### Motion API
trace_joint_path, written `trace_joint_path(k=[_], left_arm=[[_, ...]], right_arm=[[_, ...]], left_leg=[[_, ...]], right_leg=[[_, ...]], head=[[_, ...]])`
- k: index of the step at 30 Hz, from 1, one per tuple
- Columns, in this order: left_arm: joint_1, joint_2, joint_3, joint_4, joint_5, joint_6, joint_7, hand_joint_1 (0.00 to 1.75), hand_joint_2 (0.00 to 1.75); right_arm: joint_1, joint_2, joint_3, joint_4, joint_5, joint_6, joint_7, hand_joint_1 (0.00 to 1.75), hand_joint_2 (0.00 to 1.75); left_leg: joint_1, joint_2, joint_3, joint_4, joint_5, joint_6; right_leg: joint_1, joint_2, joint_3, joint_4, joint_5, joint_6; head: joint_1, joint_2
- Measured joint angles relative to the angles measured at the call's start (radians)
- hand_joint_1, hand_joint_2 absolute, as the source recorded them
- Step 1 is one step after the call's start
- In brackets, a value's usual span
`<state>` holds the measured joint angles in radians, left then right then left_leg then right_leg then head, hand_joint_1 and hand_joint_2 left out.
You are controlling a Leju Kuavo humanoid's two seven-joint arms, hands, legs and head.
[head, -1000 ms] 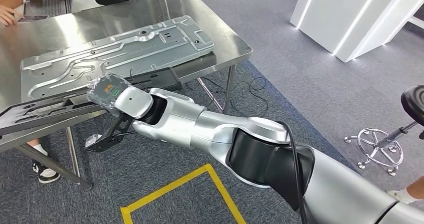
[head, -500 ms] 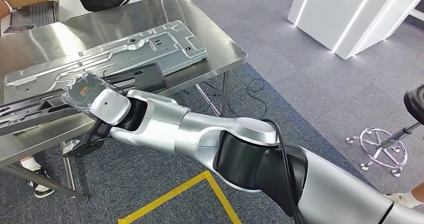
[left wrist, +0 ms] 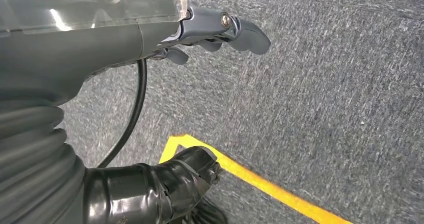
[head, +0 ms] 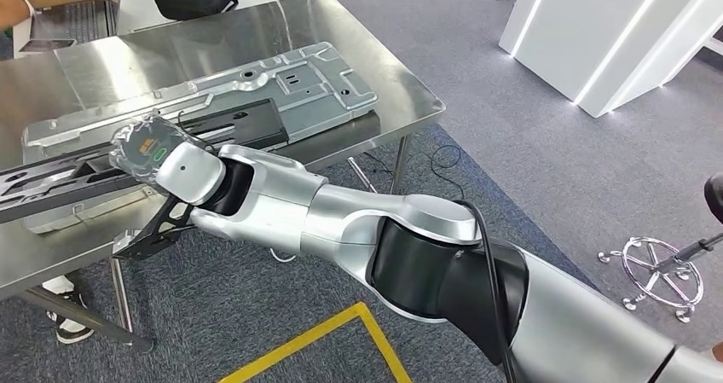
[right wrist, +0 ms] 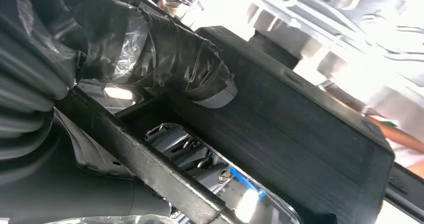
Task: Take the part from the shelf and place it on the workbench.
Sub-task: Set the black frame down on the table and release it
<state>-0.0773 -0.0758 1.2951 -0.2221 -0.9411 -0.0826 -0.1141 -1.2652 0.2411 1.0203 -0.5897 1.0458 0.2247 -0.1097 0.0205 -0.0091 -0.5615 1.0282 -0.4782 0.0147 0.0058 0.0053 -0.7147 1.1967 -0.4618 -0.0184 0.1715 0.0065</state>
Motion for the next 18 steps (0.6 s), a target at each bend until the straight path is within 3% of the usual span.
trace_joint_path(k=[2,4,7,9,11,12,13,14,16,18], left_arm=[[0.003,-0.003,0.000,0.001,-0.009,0.021,0.016,0.00,1.75],[0.004,-0.002,0.000,0.001,-0.013,0.031,0.028,0.00,1.75],[0.003,0.002,0.000,0.001,-0.014,0.031,0.033,0.00,1.75],[0.004,0.007,0.000,0.001,-0.014,0.031,0.033,0.00,1.75],[0.004,0.011,0.000,0.001,-0.014,0.030,0.033,0.00,1.75],[0.004,0.012,0.000,0.001,-0.014,0.029,0.033,0.00,1.75],[0.005,0.011,0.000,0.001,-0.014,0.027,0.032,0.00,1.75],[0.006,0.011,0.000,0.001,-0.013,0.026,0.031,0.00,1.75],[0.008,0.010,0.000,0.001,-0.009,0.024,0.031,0.00,1.75],[0.008,0.012,0.001,0.001,-0.004,0.022,0.032,0.00,1.75]], right_arm=[[0.006,-0.020,0.000,-0.004,-0.017,-0.001,-0.013,1.75,1.75],[0.020,-0.039,0.000,-0.006,-0.024,-0.014,-0.024,1.75,1.75],[0.035,-0.057,0.000,-0.009,-0.025,-0.026,-0.028,1.75,1.75],[0.038,-0.061,0.000,-0.010,-0.026,-0.030,-0.028,1.75,1.75],[0.041,-0.064,0.000,-0.009,-0.026,-0.033,-0.032,1.75,1.75],[0.044,-0.065,0.000,-0.008,-0.027,-0.032,-0.036,1.75,1.75],[0.045,-0.067,0.000,-0.007,-0.028,-0.031,-0.042,1.75,1.75],[0.044,-0.068,0.000,-0.006,-0.029,-0.030,-0.047,1.75,1.75],[0.038,-0.070,0.000,-0.003,-0.032,-0.030,-0.056,1.75,1.75],[0.031,-0.068,0.000,0.000,-0.034,-0.032,-0.061,1.75,1.75]], left_leg=[[-0.001,-0.001,0.019,-0.006,-0.012,-0.006],[0.003,0.001,0.027,-0.016,-0.016,-0.015],[0.000,0.009,0.037,-0.021,-0.025,-0.026],[-0.001,0.012,-0.001,0.054,-0.055,-0.033],[0.001,0.011,-0.084,0.183,-0.089,-0.043],[0.003,0.011,-0.120,0.227,-0.088,-0.048],[0.005,0.011,-0.140,0.236,-0.068,-0.052],[0.008,0.012,-0.142,0.206,-0.027,-0.056],[0.012,0.014,-0.111,0.089,0.060,-0.062],[0.010,0.013,-0.080,0.013,0.079,-0.054]], right_leg=[[0.010,-0.002,0.044,-0.111,0.062,-0.024],[0.019,-0.004,0.064,-0.143,0.061,-0.040],[0.012,-0.005,0.100,-0.195,0.055,-0.044],[0.003,-0.006,0.128,-0.222,0.053,-0.043],[0.002,-0.004,0.143,-0.225,0.043,-0.044],[0.001,-0.003,0.150,-0.223,0.034,-0.042],[0.000,-0.002,0.158,-0.219,0.025,-0.040],[-0.002,-0.001,0.166,-0.213,0.014,-0.036],[-0.005,0.000,0.178,-0.194,-0.013,-0.024],[-0.004,0.000,0.178,-0.177,-0.033,-0.011]], head=[[0.000,0.000],[0.001,0.000],[0.000,0.000],[0.000,0.000],[-0.001,0.000],[-0.001,0.000],[-0.001,0.000],[-0.001,0.000],[-0.001,0.000],[-0.001,0.000]])
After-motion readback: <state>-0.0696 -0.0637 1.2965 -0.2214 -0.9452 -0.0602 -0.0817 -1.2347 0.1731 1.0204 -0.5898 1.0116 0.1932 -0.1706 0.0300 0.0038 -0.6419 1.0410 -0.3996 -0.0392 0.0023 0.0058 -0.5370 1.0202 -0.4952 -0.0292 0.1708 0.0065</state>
